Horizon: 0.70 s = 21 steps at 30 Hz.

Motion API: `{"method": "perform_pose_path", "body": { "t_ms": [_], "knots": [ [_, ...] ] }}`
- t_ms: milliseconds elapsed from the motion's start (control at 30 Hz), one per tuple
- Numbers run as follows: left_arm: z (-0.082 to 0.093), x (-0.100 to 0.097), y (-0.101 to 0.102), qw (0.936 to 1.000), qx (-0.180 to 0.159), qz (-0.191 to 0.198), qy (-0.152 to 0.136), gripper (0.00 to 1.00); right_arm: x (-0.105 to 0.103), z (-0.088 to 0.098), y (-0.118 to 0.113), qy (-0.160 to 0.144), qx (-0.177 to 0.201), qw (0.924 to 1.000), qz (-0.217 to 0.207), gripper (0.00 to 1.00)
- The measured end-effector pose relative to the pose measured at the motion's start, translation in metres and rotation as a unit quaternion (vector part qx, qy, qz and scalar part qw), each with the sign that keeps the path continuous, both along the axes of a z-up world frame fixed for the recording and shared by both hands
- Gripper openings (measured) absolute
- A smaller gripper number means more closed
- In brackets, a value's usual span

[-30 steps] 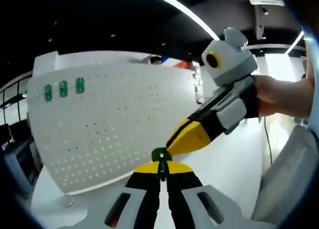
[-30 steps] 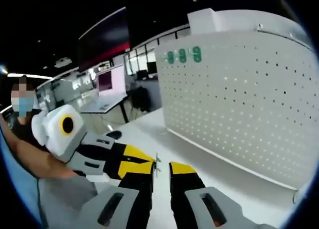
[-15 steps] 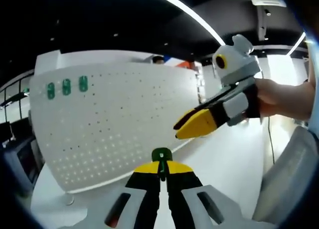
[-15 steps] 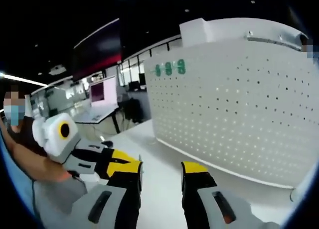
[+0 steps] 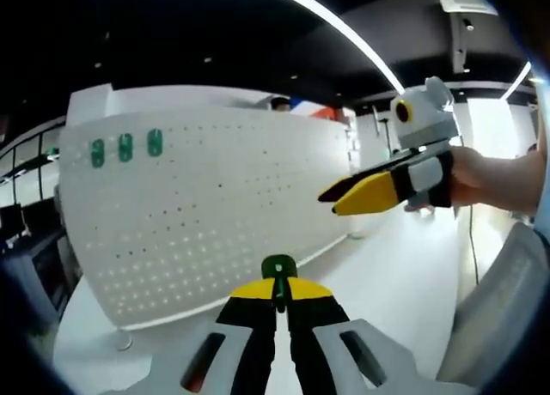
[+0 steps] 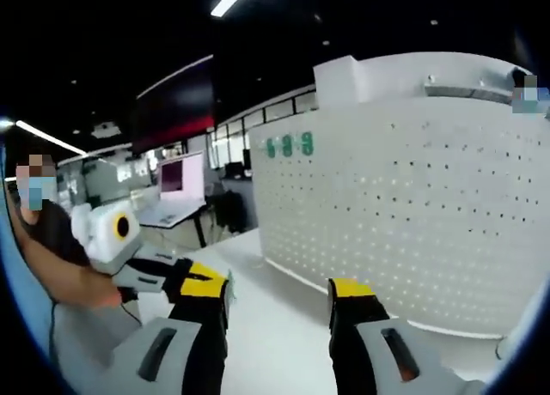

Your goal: Insert the hook assembly into the mounting plate slot until the hook locks in place.

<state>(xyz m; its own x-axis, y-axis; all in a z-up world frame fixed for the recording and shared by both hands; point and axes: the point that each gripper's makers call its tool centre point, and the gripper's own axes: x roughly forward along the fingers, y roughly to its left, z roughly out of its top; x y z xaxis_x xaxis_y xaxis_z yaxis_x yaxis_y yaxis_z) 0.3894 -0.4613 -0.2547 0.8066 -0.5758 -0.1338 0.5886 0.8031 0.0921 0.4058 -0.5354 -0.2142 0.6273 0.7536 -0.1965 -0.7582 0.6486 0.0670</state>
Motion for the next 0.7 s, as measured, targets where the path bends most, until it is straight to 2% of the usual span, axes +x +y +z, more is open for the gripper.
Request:
{"method": "perform_pose_path", "body": {
  "t_ms": [233,467,700],
  "knots": [
    [0.015,0.005,-0.001,0.9998,0.001,0.012,-0.013,0.03,0.004,0.007,-0.012,-0.009,0.009,0.9998,-0.016,0.53],
    [0.027,0.012,0.0,0.9994,-0.002,0.025,-0.024,0.03,0.005,0.011,-0.015,-0.012,0.011,0.9997,-0.02,0.53],
    [0.053,0.025,0.001,0.9978,-0.012,0.047,-0.045,0.03,0.003,0.018,-0.019,-0.019,0.018,0.9994,-0.025,0.54]
  ]
}}
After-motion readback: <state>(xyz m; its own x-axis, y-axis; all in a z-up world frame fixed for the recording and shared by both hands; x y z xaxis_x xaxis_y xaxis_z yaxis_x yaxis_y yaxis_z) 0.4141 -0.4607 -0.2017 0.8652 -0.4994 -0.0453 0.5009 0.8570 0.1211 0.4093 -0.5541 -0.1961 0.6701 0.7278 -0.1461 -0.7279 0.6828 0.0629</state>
